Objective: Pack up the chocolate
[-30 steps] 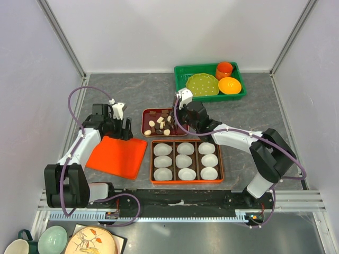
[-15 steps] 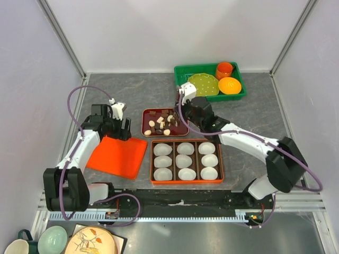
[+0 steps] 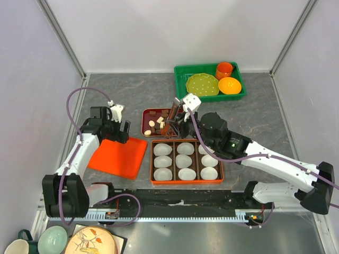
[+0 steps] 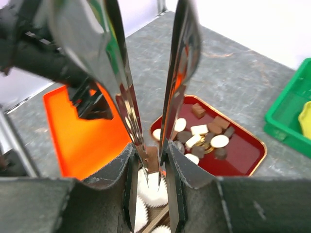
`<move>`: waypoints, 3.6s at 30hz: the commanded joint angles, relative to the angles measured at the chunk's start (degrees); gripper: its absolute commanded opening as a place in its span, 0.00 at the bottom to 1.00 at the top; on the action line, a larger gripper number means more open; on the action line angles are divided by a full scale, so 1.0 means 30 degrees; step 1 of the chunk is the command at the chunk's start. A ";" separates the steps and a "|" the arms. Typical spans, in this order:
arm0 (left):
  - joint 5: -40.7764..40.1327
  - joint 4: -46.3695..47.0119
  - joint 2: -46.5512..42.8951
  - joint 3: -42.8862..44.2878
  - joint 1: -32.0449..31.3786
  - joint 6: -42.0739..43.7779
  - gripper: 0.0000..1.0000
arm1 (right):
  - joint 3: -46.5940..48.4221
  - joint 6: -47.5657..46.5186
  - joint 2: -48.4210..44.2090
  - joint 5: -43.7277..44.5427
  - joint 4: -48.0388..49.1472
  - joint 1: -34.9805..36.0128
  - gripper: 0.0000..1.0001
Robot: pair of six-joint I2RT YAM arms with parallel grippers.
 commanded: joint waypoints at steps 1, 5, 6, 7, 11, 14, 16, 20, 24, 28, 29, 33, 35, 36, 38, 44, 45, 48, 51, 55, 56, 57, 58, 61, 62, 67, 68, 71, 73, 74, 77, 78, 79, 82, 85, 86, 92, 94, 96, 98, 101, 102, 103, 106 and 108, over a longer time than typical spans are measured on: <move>-0.0525 0.0198 -0.0016 0.0098 0.0054 0.0588 0.98 | -0.0227 0.0602 -0.0449 0.0923 -0.0757 0.1024 0.28; -0.0582 0.0286 0.0160 -0.0165 0.0054 0.0587 0.98 | -0.0578 0.0777 0.0224 0.1158 -0.0699 0.1555 0.27; -0.0727 0.0257 0.0131 -0.0195 0.0054 0.0674 0.98 | -0.0638 0.0778 0.0399 0.0984 -0.0640 0.1584 0.27; -0.0845 0.0256 0.0131 -0.0195 0.0054 0.0878 0.98 | -0.0696 0.0749 0.0633 0.0895 -0.0552 0.1614 0.27; -0.1139 0.0227 -0.0015 -0.0428 0.0054 0.1085 0.98 | -0.0726 0.0602 0.1220 0.0777 -0.0405 0.1614 0.27; -0.1110 0.0227 -0.0249 -0.0517 0.0054 0.1085 0.98 | -0.0871 0.0631 0.1631 0.0631 0.0146 0.1614 0.27; -0.1080 0.0169 -0.0337 -0.0430 0.0054 0.1085 0.98 | -0.0931 0.0660 0.1953 0.0660 0.0443 0.1614 0.27; -0.1051 -0.0299 -0.0455 0.0156 0.0054 0.0939 0.98 | -0.1106 0.0720 0.2451 0.0631 0.1059 0.1614 0.26; -0.0992 -0.0447 -0.0805 0.0420 0.0054 0.0909 0.99 | -0.1195 0.0661 0.3123 0.0688 0.1353 0.1614 0.27; -0.1080 -0.0418 -0.1040 0.0274 0.0054 0.0792 0.99 | -0.1311 0.0573 0.3506 0.1040 0.1761 0.1614 0.28; -0.1080 -0.0447 -0.1070 0.0274 0.0054 0.0763 0.99 | -0.1283 0.0544 0.3536 0.1099 0.1850 0.1614 0.28; -0.1168 -0.0447 -0.1158 0.0157 0.0054 0.0850 0.99 | -0.1283 0.0514 0.3857 0.1216 0.1997 0.1614 0.35; -0.1227 -0.0447 -0.1275 0.0186 0.0054 0.0938 0.99 | -0.1312 0.0543 0.3887 0.1275 0.2056 0.1614 0.38; -0.1285 -0.0447 -0.1304 0.0186 0.0054 0.0938 0.99 | -0.1312 0.0572 0.3887 0.1275 0.2056 0.1643 0.41; -0.1344 -0.0447 -0.1276 0.0302 0.0054 0.0880 0.99 | -0.1283 0.0573 0.3887 0.1275 0.2086 0.1643 0.48; -0.1344 -0.0418 -0.1158 0.0332 0.0054 0.0675 0.99 | -0.0639 0.0456 0.3625 0.1245 0.1793 0.1643 0.50; -0.1315 -0.0389 -0.1187 0.0332 0.0054 0.0646 0.99 | -0.0551 0.0398 0.3450 0.1246 0.1792 0.1614 0.50; -0.1257 -0.0359 -0.1246 0.0303 0.0054 0.0646 0.99 | 0.0034 0.0222 0.2865 0.1741 0.1704 0.1614 0.46; -0.1256 -0.0330 -0.1217 0.0274 0.0054 0.0704 0.99 | 0.1087 -0.0392 0.2890 0.2355 0.1705 0.1614 0.45; -0.1257 -0.0301 -0.1041 0.0274 0.0054 0.0558 0.99 | 0.3164 -0.1447 0.4206 0.3032 0.1763 0.1235 0.46; -0.1227 -0.0329 -0.1041 0.0274 0.0054 0.0558 0.99 | 0.3431 -0.1507 0.4558 0.2975 0.1821 0.1059 0.47; -0.1169 -0.0301 -0.1012 0.0274 0.0054 0.0558 0.99 | 0.3724 -0.1536 0.5257 0.2887 0.1909 0.0651 0.48; -0.1139 -0.0329 -0.0983 0.0245 0.0054 0.0558 0.99 | 0.4220 -0.1537 0.5583 0.2625 0.1967 0.0415 0.47; -0.1198 -0.0242 -0.0895 0.0244 0.0054 0.0616 0.99 | 0.4895 -0.1273 0.6814 0.1804 0.2524 -0.0640 0.47; -0.1227 -0.0242 -0.0865 0.0273 0.0025 0.0645 0.99 | 0.5073 -0.1273 0.7484 0.1715 0.2612 -0.0845 0.47; -0.1081 -0.0271 -0.0982 0.0362 0.0054 0.0792 0.99 | 0.6565 -0.1361 0.9538 0.1364 0.2934 -0.2252 0.47; -0.1080 -0.0271 -0.0982 0.0362 0.0054 0.0821 0.99 | 0.6830 -0.1332 1.0238 0.1189 0.2993 -0.2456 0.47; -0.1051 -0.0271 -0.0894 0.0362 0.0054 0.0909 0.99 | 0.8089 -0.1477 1.1702 0.0837 0.3052 -0.2839 0.47; -0.1051 -0.0242 -0.0777 0.0333 0.0054 0.0938 0.98 | 0.9202 -0.1595 1.2468 0.0544 0.3081 -0.2985 0.48; -0.1022 -0.0213 -0.0748 0.0332 0.0054 0.0967 0.98 | 0.9554 -0.1624 1.3255 0.0398 0.3052 -0.3015 0.49; -0.0993 -0.0213 -0.0689 0.0332 0.0580 0.0968 0.97 | 1.0902 -0.1770 1.4633 0.0133 0.2935 -0.3074 0.52; -0.0964 -0.0212 -0.0689 0.0361 0.0582 0.0939 0.97 | 1.1456 -0.1800 1.4958 -0.0013 0.2877 -0.3132 0.53; -0.0963 -0.0212 -0.0660 0.0362 0.0582 0.0909 0.97 | 1.1722 -0.1887 1.5252 -0.0101 0.2847 -0.3103 0.54; -0.0993 -0.0212 -0.0660 0.0420 0.0640 0.0967 0.97 | 1.2573 -0.1976 1.6451 -0.0277 0.2642 -0.3191 0.56; -0.1022 -0.0301 -0.0660 0.0450 0.0699 0.1026 0.97 | 1.3013 -0.2092 1.7126 -0.0424 0.2554 -0.3220 0.59; -0.1051 -0.0329 -0.0660 0.0479 0.0728 0.1055 0.97 | 1.3101 -0.2093 1.7246 -0.0395 0.2525 -0.3220 0.59; -0.1052 -0.0359 -0.0718 0.0537 0.0787 0.1114 0.97 | 1.3132 -0.2239 1.7803 -0.0073 0.2554 -0.3483 0.59; -0.1022 -0.0359 -0.0806 0.0508 0.0787 0.1056 0.97 | 1.3015 -0.2211 1.7803 -0.0131 0.2554 -0.3542 0.59; -0.1080 -0.0388 -0.0836 0.0479 0.0758 0.1085 0.97 | 1.2898 -0.2181 1.7832 -0.0102 0.2583 -0.3571 0.59; -0.1052 -0.0388 -0.0865 0.0479 0.0787 0.1114 0.97 | 1.2751 -0.2152 1.7920 -0.0102 0.2642 -0.3572 0.59; -0.1022 -0.0505 -0.0923 0.0479 0.0787 0.1085 0.97 | 1.2576 -0.2123 1.8009 -0.0073 0.2788 -0.3630 0.59; -0.1051 -0.0505 -0.1011 0.0479 0.0787 0.1085 0.97 | 1.2546 -0.2152 1.7980 -0.0131 0.2817 -0.3630 0.59; -0.1022 -0.0505 -0.1012 0.0479 0.0787 0.1085 0.97 | 1.2545 -0.2152 1.8066 -0.0131 0.2847 -0.3659 0.59; -0.1051 -0.0593 -0.1129 0.0508 0.0787 0.1114 0.97 | 1.2604 -0.2123 1.8213 -0.0394 0.2905 -0.3747 0.59; -0.1080 -0.0652 -0.1187 0.0566 0.0787 0.1114 0.97 | 1.2750 -0.2094 1.8330 -0.0541 0.2935 -0.3806 0.59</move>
